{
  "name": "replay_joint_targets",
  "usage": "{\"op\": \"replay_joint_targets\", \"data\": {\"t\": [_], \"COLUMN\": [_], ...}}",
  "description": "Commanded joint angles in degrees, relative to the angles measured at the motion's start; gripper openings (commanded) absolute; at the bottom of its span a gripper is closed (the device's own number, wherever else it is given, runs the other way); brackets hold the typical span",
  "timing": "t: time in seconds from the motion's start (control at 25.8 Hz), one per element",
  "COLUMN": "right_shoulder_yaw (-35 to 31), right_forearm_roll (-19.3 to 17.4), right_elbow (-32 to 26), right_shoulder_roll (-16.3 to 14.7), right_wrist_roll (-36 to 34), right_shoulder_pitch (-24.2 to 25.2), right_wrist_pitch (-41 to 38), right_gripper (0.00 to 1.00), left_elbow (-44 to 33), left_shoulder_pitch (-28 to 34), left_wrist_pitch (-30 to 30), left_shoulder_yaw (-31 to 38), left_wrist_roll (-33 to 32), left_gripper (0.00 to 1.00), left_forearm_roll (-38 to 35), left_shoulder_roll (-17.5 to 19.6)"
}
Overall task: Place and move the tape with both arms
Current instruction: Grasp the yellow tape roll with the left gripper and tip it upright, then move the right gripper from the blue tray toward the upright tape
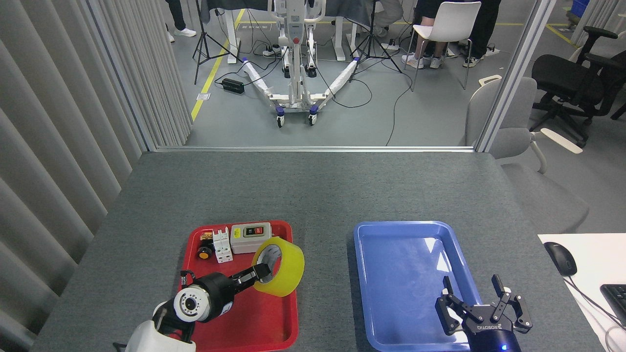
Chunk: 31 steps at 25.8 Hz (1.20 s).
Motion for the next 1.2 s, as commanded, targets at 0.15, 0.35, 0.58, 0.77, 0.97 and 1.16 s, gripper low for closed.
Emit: {"op": "replay_joint_targets", "data": {"t": [0.15,0.35,0.58,0.77,0.97,1.16], "right_shoulder_yaw": [-0.02,-0.19,4.46,19.93,33.82,39.97], "right_forearm_roll": [0.01,-1.48,-14.40,-21.17,-21.26,-20.99], "right_elbow": [0.05,-0.21,-0.82,-1.00,-5.57,-7.94], "right_shoulder_roll": [-0.13,-1.36,-14.37,-26.32,-33.70,-33.70], "right_wrist_roll": [-0.10,-0.81,-6.26,-8.72,-13.81,-13.64], "right_shoulder_pitch": [-0.02,-1.16,-3.18,-11.53,-16.63,-19.53], "right_wrist_pitch": [0.01,-1.57,-17.92,-19.85,-19.24,-19.41], "right_gripper": [1.00,1.00,0.99,0.99,0.98,0.98], "left_elbow": [-9.15,-12.14,-12.32,-11.88,-11.70,-11.53], "left_shoulder_pitch": [5.59,8.93,12.89,12.97,13.50,13.68], "left_wrist_pitch": [-2.44,-2.96,-5.95,-7.62,-9.47,-10.26], "left_shoulder_yaw": [1.30,-0.10,-3.97,-4.06,-3.97,-3.97], "left_wrist_roll": [-6.24,-6.15,-5.36,-5.36,-5.89,-5.89], "left_gripper": [0.00,0.00,0.00,0.00,0.00,0.00], "left_forearm_roll": [30.01,37.31,37.48,37.57,37.57,37.66], "left_shoulder_roll": [0.67,-0.64,-2.93,-3.19,-2.31,-1.87]}}
